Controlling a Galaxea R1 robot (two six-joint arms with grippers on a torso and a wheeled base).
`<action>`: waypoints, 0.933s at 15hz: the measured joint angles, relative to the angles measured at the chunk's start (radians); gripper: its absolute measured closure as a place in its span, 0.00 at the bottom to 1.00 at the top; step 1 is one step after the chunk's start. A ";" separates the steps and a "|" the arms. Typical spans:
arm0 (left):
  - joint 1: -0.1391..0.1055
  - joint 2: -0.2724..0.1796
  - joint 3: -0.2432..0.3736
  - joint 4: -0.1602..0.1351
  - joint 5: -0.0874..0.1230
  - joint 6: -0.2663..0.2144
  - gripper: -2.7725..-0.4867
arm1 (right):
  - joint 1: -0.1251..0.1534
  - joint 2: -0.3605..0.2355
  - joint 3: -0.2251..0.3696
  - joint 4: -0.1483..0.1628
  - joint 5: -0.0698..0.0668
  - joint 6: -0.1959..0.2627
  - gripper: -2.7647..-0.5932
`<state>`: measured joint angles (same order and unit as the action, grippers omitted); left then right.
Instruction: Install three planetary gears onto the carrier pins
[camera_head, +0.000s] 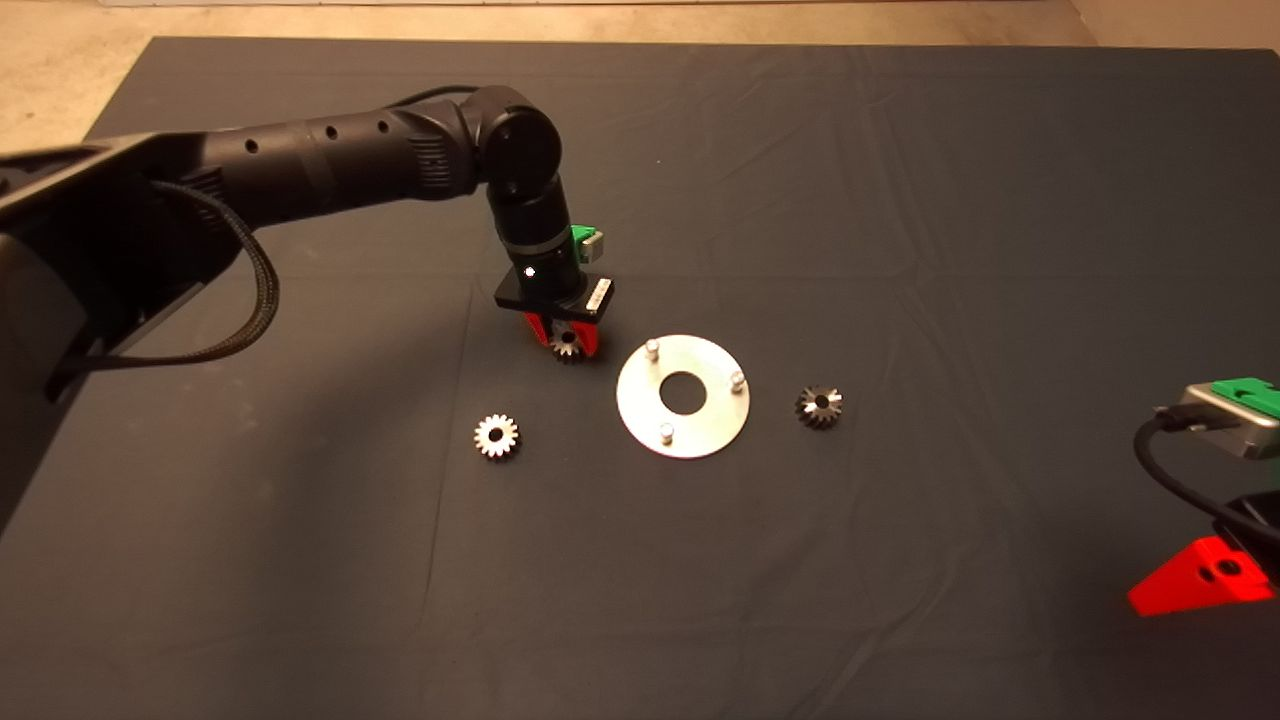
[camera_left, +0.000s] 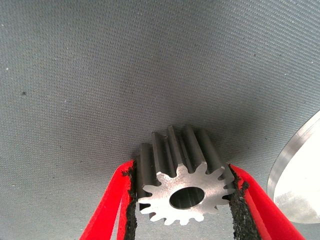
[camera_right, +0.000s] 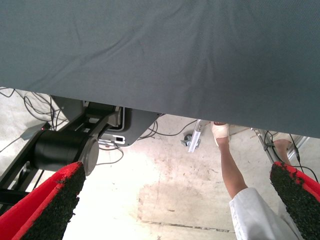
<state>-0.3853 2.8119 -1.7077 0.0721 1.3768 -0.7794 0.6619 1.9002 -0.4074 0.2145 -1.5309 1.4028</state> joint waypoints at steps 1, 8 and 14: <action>0.000 0.000 -0.001 0.000 0.003 0.000 0.79 | 0.000 0.000 0.000 0.000 0.000 0.000 0.01; -0.002 0.050 -0.003 0.027 0.138 -0.001 0.80 | 0.000 0.000 0.000 0.000 0.000 0.000 0.01; -0.040 0.098 -0.004 0.031 0.141 -0.020 0.80 | 0.000 0.000 0.000 0.000 0.000 0.000 0.01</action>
<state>-0.4251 2.9100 -1.7115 0.1034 1.5176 -0.7996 0.6619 1.9002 -0.4074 0.2145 -1.5306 1.4028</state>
